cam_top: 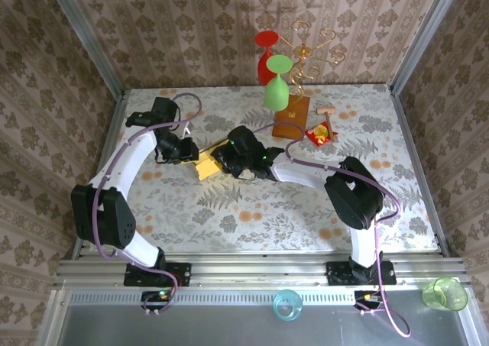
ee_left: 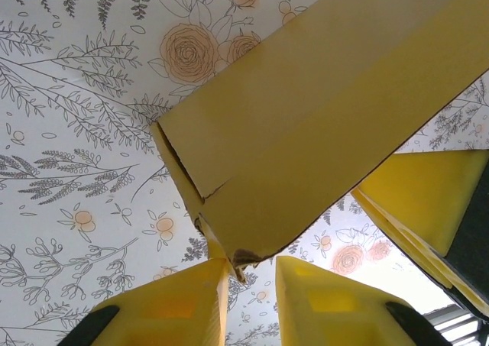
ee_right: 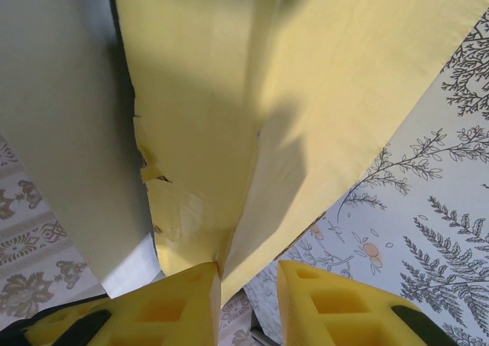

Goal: Fold the paper box

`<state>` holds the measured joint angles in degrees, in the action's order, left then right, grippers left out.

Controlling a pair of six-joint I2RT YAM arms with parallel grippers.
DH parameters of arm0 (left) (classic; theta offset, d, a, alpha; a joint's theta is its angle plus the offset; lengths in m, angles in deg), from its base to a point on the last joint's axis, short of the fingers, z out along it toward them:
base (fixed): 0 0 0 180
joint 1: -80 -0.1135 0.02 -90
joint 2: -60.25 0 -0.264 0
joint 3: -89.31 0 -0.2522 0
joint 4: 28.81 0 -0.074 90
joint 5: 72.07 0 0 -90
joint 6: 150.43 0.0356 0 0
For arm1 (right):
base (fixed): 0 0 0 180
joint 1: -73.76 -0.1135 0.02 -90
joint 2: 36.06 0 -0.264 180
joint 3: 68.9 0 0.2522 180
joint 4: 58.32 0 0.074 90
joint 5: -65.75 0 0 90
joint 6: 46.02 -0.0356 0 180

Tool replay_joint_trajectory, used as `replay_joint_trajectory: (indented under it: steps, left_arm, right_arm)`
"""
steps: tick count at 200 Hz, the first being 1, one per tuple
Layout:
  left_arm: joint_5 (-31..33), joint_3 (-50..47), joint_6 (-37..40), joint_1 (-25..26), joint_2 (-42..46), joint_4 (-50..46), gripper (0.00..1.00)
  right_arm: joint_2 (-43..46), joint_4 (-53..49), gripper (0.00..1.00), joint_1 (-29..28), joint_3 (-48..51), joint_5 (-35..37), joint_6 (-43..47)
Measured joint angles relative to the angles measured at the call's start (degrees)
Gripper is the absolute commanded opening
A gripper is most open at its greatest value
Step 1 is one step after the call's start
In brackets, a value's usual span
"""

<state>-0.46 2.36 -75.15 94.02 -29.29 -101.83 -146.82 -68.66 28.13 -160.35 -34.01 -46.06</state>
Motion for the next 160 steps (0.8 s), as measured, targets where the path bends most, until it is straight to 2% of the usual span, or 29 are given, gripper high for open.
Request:
replay_joint_trajectory:
  steps: [96, 160]
  left_arm:
    - [0.48, 0.72, 0.04, 0.22, -0.76, -0.81, 0.15]
    - [0.68, 0.72, 0.04, 0.22, -0.76, -0.81, 0.14]
  right_arm:
    - [0.0, 0.02, 0.24, 0.04, 0.0, -0.17, 0.02]
    - [0.0, 0.02, 0.24, 0.04, 0.0, -0.17, 0.0]
